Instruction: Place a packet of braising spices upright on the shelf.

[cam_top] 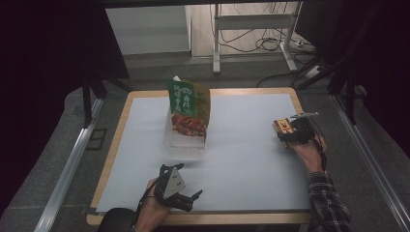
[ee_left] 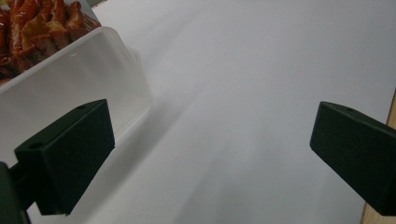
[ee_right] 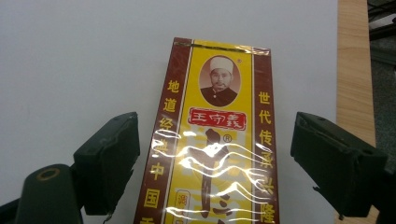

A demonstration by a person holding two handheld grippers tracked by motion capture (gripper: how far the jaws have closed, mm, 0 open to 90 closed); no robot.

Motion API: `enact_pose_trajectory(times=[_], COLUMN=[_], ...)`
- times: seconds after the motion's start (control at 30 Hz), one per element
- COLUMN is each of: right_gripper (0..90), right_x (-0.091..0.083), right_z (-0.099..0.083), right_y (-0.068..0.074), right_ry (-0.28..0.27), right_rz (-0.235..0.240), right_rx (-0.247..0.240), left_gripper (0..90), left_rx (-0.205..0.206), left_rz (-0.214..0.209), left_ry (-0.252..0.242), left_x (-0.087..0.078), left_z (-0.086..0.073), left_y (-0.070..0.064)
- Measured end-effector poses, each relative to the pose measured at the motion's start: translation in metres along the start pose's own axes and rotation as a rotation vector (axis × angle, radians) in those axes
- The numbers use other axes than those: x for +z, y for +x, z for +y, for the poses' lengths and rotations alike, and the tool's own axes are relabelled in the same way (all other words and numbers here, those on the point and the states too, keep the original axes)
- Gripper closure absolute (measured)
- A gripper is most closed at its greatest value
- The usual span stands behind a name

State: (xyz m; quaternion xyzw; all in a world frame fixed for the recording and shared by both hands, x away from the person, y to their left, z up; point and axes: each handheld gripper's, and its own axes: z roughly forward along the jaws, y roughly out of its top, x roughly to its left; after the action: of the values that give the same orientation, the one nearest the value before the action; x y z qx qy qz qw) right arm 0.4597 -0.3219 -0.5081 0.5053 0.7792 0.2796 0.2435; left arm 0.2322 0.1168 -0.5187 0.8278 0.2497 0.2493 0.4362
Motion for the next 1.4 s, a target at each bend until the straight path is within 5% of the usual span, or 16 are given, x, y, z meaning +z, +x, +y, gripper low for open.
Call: enact_pose_trajectory(times=[0.47,0.8,1.4], right_gripper=[30.1,31.6,31.7], right_x=[0.005,0.0,-0.018], right_z=[-0.001,0.001,0.005], right_y=[0.001,0.002,0.018], right_ry=[0.045,0.053,-0.005], right_rz=[0.013,0.016,0.063], right_rx=[0.028,0.048,-0.026], left_gripper=[0.0,0.0,0.0], left_rx=[0.001,0.001,0.001], left_rz=[0.0,0.001,0.003], left_ry=[0.0,0.0,-0.002], left_x=[0.0,0.0,-0.001], left_z=[0.0,0.0,0.0], left_y=[0.0,0.0,0.0])
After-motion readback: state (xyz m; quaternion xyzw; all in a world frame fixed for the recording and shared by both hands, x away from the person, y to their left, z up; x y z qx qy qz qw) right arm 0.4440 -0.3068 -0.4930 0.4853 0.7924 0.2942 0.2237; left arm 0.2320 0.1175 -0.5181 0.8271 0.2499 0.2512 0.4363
